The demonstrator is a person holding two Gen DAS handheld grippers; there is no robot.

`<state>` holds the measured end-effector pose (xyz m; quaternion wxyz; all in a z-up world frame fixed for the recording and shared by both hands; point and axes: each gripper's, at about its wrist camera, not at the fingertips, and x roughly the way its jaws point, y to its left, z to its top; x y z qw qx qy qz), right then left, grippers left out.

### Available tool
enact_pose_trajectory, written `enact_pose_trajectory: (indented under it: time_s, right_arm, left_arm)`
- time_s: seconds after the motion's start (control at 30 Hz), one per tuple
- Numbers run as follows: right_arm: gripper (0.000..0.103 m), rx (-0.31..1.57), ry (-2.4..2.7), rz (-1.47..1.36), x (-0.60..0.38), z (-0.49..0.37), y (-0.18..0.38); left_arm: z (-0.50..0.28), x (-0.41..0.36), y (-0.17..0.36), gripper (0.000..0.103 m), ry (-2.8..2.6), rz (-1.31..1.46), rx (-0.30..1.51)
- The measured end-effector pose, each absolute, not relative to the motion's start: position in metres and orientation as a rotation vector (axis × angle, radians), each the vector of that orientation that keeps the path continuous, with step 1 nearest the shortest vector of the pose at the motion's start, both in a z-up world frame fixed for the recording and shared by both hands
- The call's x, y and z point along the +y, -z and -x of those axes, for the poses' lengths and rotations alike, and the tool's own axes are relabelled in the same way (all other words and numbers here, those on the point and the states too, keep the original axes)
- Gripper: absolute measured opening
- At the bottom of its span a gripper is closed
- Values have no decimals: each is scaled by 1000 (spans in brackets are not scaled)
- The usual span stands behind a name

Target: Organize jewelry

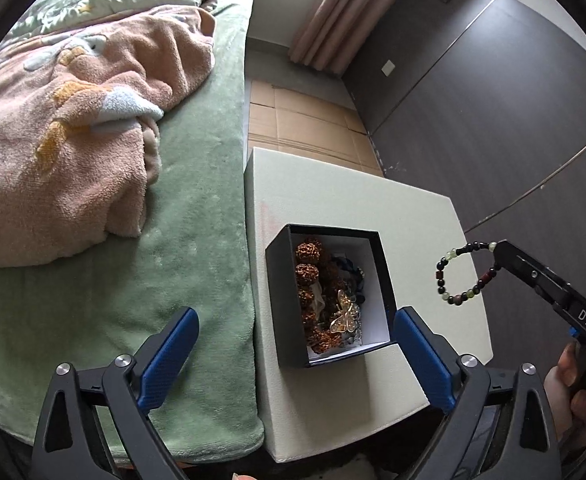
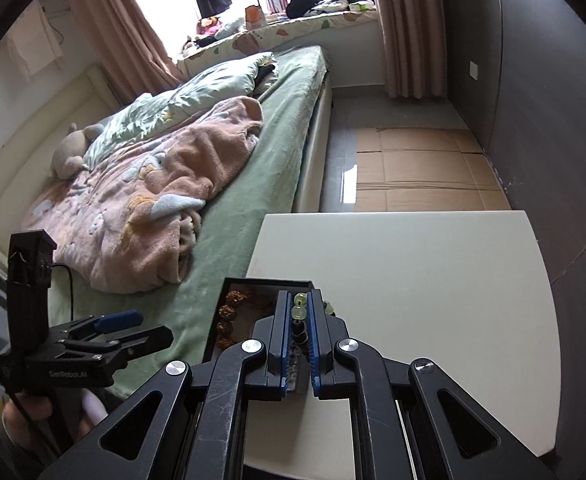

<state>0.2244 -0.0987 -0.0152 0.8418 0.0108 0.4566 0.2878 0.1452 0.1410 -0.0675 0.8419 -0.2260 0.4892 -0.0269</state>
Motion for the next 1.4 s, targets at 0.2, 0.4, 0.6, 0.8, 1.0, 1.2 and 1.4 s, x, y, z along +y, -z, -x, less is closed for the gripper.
enact_pose_trajectory:
  time_s: [0.2, 0.4, 0.6, 0.8, 1.0, 1.2, 1.4]
  right_arm:
    - [9, 994, -626, 0, -74, -226, 32]
    - [9, 1031, -646, 24, -59, -223, 46]
    - [44, 1078, -694, -6, -54, -219, 49]
    - [45, 1081, -685, -79, -80, -219, 45]
    - [45, 1075, -666, -117, -106, -212, 39]
    - [51, 1062, -633, -124, -128, -200, 32]
    - [54, 1028, -590, -140, -157, -185, 22]
  left_arm:
    - [-134, 156, 63, 103, 25, 488, 994]
    - [-125, 168, 58, 103, -6, 494, 955]
    - [-122, 167, 55, 103, 11, 504, 948]
    - [-120, 160, 51, 103, 26, 507, 939]
    - [-118, 146, 46, 103, 46, 489, 934]
    - [-110, 126, 32, 103, 47, 422, 915]
    - [-94, 98, 10, 103, 52, 339, 871]
